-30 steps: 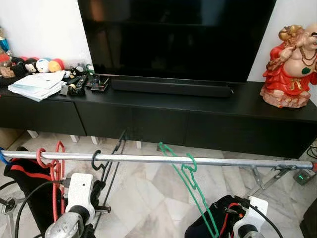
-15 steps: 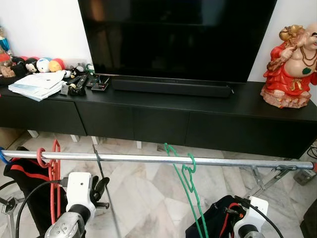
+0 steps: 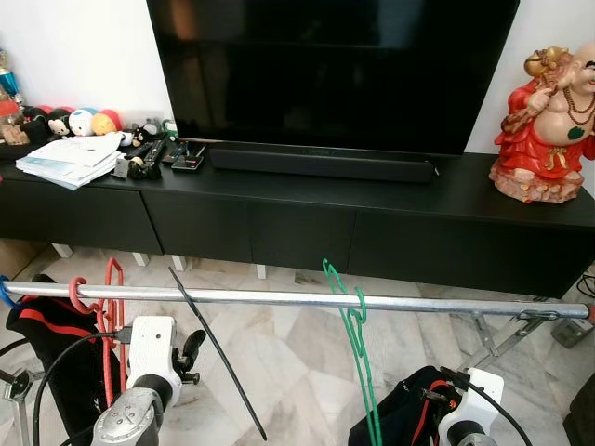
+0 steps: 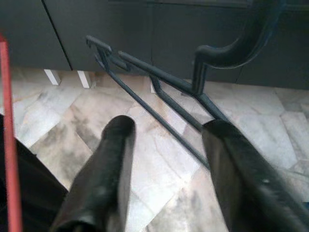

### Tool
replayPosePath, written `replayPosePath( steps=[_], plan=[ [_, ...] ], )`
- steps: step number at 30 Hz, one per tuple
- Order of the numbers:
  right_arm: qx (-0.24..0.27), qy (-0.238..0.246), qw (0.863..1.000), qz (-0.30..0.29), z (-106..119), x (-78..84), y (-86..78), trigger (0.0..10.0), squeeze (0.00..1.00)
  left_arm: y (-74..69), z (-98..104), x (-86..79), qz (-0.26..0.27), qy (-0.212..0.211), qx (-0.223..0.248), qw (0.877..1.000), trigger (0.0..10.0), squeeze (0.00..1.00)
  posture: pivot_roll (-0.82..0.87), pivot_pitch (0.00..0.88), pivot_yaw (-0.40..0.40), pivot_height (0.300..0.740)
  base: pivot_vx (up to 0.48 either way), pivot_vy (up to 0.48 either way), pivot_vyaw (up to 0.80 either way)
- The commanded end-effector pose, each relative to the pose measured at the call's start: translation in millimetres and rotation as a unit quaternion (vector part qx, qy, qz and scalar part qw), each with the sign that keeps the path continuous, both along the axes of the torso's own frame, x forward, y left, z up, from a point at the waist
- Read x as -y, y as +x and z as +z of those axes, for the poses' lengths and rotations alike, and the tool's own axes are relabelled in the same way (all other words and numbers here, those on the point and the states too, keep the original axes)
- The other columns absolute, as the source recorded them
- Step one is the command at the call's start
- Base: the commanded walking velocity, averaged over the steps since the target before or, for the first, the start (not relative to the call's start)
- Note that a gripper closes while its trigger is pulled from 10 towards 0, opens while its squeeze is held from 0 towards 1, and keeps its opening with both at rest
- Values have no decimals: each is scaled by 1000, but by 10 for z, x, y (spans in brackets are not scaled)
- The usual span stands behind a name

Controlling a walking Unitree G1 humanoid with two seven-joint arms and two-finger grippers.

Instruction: Hang hanger

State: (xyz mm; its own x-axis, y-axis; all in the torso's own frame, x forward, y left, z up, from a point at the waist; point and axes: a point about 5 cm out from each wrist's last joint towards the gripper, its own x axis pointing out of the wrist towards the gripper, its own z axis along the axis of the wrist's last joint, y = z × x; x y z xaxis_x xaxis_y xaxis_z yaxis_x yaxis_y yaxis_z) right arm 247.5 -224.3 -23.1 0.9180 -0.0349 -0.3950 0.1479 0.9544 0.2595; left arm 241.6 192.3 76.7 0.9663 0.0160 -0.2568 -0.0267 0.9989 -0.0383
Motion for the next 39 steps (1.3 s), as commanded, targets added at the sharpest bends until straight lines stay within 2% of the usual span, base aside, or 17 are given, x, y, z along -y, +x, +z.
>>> replayPosePath(
  steps=[1,5,10,17,18,19,20,21,24,27,31,35,39],
  plan=[
    [0,-2,1000,5,15,6,22,10000,0,-39,-13,-21,4,10,-1,1000,10000,1000,91,0,19,740,0,0,0],
    [0,-2,1000,7,14,7,20,10000,0,-76,41,1,-5,-12,19,1000,10000,1000,92,0,16,740,0,0,0],
    [0,-4,1000,7,19,23,21,10000,0,-277,103,-61,16,-12,31,999,10000,1000,98,0,15,740,0,0,0],
    [-1,-4,1000,12,21,16,28,10000,0,-425,187,-89,37,-24,56,997,10000,1000,111,0,8,740,0,0,0],
    [-2,-4,1000,13,25,10,37,10000,0,-493,241,-53,30,-24,65,997,10000,906,115,0,7,740,0,0,0],
    [-2,-4,1000,13,25,10,37,10000,0,-493,241,-53,30,-24,65,997,10000,906,115,0,7,740,0,0,0],
    [-1,-4,1000,14,27,7,43,10000,0,-513,251,-31,24,-26,65,997,10000,227,115,0,7,740,0,0,0],
    [-1,-4,1000,14,29,8,45,10000,0,-517,247,-20,20,-25,62,998,10000,0,120,0,5,740,0,0,0],
    [-2,-4,1000,15,32,5,52,10000,0,-493,231,-9,16,-20,61,998,10000,0,121,0,3,740,0,0,0],
    [-3,-3,1000,15,30,1,53,10000,0,-407,209,16,1,-21,57,998,10000,0,121,0,3,740,0,0,0],
    [-3,-4,1000,15,26,2,48,10000,0,-365,189,83,-38,3,49,998,10000,0,113,0,7,740,0,0,0],
    [-4,-4,1000,13,21,9,38,10000,0,-274,159,83,-56,25,46,997,10000,0,113,0,5,740,0,0,0],
    [-4,-5,1000,12,20,14,35,10000,0,-184,158,86,-60,27,47,997,10000,0,108,0,5,740,0,0,0]
  ],
)
